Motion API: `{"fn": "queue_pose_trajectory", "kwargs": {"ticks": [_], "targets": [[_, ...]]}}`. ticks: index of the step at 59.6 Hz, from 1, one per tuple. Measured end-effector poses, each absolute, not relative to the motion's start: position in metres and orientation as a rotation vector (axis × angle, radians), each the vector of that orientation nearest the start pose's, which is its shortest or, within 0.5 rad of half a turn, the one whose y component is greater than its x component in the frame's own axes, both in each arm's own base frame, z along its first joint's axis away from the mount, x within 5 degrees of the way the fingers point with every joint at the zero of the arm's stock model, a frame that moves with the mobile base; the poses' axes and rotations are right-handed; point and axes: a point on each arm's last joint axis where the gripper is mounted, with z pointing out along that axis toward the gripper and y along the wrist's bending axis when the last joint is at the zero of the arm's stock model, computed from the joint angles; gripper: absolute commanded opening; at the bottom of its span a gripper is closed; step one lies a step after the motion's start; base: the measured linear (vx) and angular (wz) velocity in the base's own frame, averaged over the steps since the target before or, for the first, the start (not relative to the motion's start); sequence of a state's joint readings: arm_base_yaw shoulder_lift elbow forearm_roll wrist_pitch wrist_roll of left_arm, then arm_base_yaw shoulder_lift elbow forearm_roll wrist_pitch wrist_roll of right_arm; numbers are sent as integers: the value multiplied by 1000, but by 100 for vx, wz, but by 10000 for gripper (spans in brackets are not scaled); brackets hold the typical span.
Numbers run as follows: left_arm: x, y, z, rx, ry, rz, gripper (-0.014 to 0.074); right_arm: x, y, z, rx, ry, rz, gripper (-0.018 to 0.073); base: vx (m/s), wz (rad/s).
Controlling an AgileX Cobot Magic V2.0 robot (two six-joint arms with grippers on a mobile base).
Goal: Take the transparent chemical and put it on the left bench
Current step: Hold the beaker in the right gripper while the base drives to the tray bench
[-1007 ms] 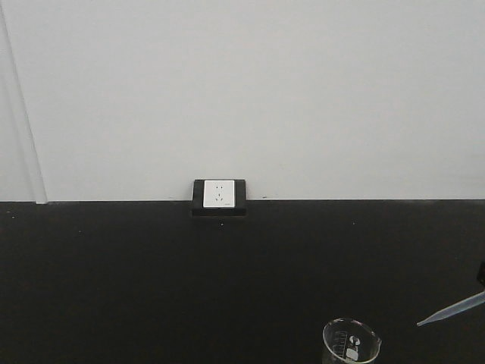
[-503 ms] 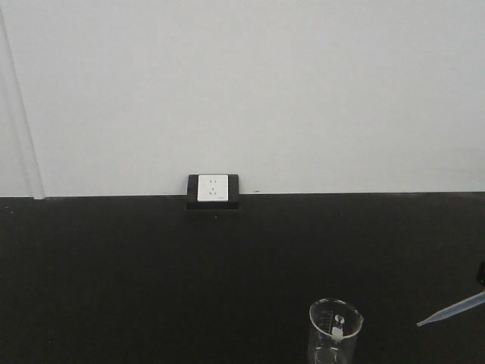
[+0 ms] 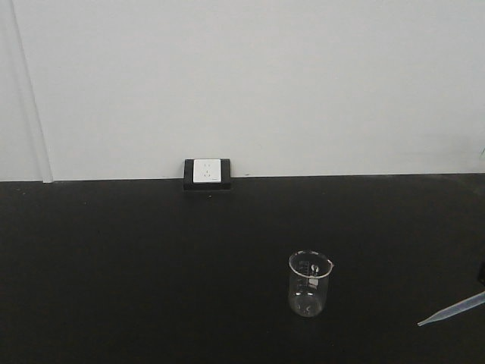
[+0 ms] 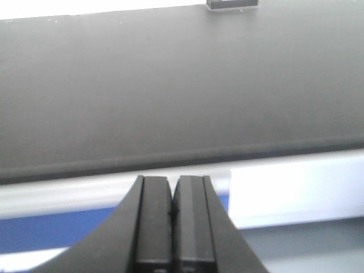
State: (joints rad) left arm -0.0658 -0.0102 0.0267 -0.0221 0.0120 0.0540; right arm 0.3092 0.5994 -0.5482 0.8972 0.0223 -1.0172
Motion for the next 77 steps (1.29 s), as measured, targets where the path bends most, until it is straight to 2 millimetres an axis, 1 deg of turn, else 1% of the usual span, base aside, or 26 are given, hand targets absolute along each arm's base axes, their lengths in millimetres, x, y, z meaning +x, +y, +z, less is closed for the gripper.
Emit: {"fn": "queue_pose_trajectory", "kwargs": {"ticks": [23,77], "targets": [[57,-4,204,74,1510,-27,-3,123,41,347,-344,1512,163,-4,-37,22],[57,-4,204,74,1510,-27,-3,123,41,347,-345,1513,164,-4,-37,50]]}}
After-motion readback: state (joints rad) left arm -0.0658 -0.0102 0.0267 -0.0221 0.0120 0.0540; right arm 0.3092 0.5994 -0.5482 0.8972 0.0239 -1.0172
